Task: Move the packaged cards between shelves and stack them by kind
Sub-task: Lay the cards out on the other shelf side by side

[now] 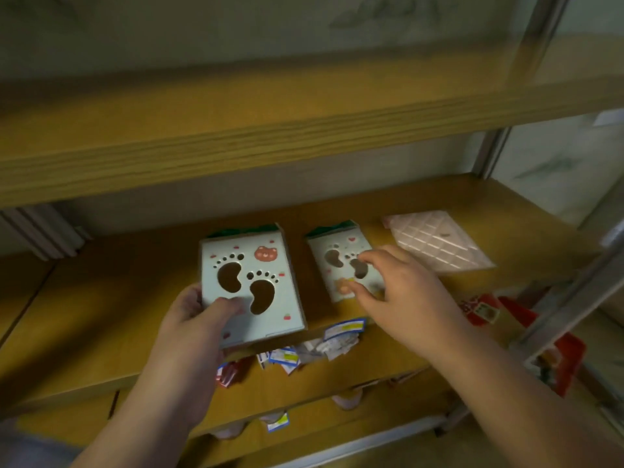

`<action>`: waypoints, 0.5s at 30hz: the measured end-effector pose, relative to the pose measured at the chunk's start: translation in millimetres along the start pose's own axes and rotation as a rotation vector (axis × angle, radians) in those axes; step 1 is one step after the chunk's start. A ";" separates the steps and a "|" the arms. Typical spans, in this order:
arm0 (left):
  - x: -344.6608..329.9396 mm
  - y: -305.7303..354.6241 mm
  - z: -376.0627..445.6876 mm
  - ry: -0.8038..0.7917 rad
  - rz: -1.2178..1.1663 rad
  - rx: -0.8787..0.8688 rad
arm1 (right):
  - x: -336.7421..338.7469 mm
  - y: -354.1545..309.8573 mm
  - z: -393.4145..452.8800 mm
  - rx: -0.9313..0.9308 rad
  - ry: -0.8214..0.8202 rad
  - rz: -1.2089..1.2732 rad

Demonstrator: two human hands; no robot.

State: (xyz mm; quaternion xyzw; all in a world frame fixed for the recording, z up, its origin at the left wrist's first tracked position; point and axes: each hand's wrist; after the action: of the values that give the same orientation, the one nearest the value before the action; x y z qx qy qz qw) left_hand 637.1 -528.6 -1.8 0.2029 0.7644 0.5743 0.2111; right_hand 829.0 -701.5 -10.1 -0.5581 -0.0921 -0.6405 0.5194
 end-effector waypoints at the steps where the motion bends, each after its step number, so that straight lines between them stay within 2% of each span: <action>1: -16.2 -2.3 0.2 -0.023 0.017 -0.007 | 9.8 10.4 -2.6 0.001 0.002 -0.027; 7: -111.5 -22.0 23.1 -0.074 0.209 -0.096 | 58.0 69.8 -18.0 -0.018 0.018 -0.040; 15: -184.2 -34.3 47.3 0.057 0.637 -0.274 | 83.5 116.1 -39.3 -0.010 -0.032 0.021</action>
State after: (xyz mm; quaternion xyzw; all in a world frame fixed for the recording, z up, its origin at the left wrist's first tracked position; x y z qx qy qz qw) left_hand 813.6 -601.8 -30.2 0.3852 0.5840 0.7141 0.0251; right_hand 907.4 -827.3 -10.2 -0.5719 -0.0913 -0.6264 0.5218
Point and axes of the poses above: each hand's wrist, its own z-axis towards the middle knuckle, its own x-axis out of the back of the hand, y = z × x, and after that the axes turned 4 degrees about z, right-handed
